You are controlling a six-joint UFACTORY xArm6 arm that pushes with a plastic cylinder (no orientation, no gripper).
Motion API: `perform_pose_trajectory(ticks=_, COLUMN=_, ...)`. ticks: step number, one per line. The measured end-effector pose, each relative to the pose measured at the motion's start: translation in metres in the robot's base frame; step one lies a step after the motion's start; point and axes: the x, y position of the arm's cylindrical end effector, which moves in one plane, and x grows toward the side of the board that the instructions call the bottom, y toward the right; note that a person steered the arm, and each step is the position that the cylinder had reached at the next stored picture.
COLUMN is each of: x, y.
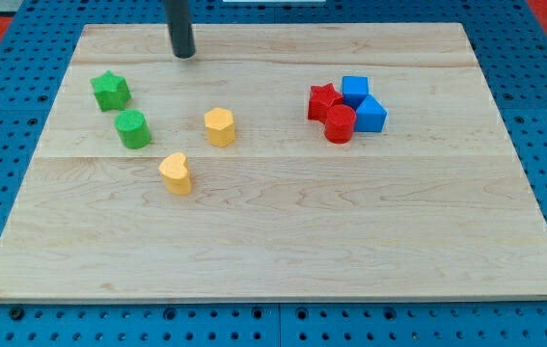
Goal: Slide the green star a bit towards the green circle
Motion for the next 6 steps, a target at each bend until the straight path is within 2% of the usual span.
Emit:
perform_pose_trajectory(ticks=3, x=0.037, y=-0.097)
perform_pose_trajectory(ticks=6, x=0.102, y=-0.099)
